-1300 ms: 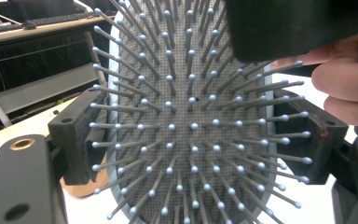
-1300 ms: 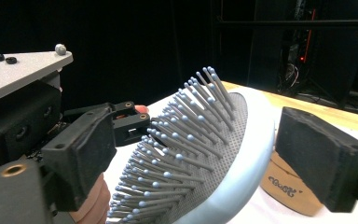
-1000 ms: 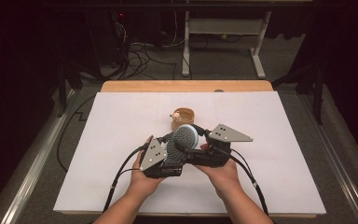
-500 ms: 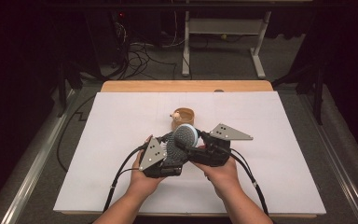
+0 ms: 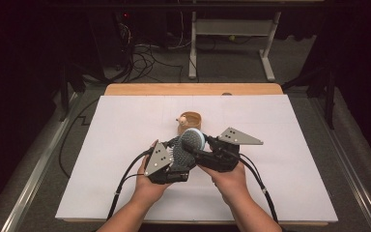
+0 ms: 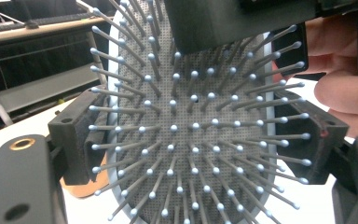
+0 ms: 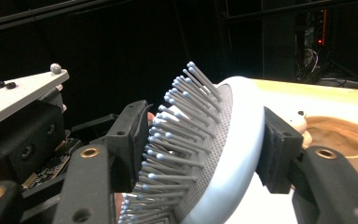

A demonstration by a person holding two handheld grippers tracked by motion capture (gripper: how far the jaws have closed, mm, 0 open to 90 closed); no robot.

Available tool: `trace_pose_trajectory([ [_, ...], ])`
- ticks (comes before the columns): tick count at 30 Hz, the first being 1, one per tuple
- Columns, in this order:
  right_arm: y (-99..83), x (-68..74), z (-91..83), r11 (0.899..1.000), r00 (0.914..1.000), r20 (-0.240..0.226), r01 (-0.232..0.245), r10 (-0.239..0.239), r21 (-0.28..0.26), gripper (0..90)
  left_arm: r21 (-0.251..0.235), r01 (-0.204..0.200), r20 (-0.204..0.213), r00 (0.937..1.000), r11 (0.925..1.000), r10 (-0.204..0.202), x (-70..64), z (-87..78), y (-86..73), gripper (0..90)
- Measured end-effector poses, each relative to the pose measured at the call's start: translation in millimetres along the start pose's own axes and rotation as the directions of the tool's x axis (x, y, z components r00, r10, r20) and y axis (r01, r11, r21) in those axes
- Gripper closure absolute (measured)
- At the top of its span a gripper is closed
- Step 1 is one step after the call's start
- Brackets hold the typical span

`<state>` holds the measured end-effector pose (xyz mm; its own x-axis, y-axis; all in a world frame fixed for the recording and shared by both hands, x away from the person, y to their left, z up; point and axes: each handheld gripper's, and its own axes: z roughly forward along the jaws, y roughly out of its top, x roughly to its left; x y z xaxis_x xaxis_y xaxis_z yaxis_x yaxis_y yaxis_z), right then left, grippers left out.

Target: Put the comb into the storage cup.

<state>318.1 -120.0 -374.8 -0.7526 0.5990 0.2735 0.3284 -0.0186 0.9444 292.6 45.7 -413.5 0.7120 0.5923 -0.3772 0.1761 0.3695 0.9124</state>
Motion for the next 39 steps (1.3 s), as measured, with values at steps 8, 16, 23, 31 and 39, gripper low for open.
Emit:
trace_pose_trajectory([
  [8,1.7,-1.3,-0.1,1.000,0.9999,-0.003,-0.016,0.016,0.003,49.9,0.002,-0.011,-0.007,0.9999,0.9999,0.011,0.0,0.2,0.2,20.8],
  [16,2.7,-2.8,-0.4,1.000,0.9996,-0.002,-0.027,0.027,0.001,54.5,0.009,-0.028,-0.018,0.9994,0.9996,0.028,-1.0,2.1,-0.2,20.8],
  [23,6.2,0.3,-0.1,1.000,0.9999,0.014,-0.008,0.008,0.010,56.5,0.004,-0.023,-0.024,0.9995,0.9997,0.023,-1.3,2.3,1.7,20.7],
  [31,9.2,3.0,0.1,1.000,0.9999,0.015,-0.001,0.000,0.011,58.1,-0.003,-0.036,-0.025,0.9990,0.9994,0.036,-2.5,1.1,3.9,20.7],
  [39,10.3,3.5,1.7,1.000,0.9999,0.014,-0.009,0.009,0.008,59.0,-0.005,-0.039,-0.031,0.9988,0.9992,0.039,-2.1,0.8,4.8,20.7],
])
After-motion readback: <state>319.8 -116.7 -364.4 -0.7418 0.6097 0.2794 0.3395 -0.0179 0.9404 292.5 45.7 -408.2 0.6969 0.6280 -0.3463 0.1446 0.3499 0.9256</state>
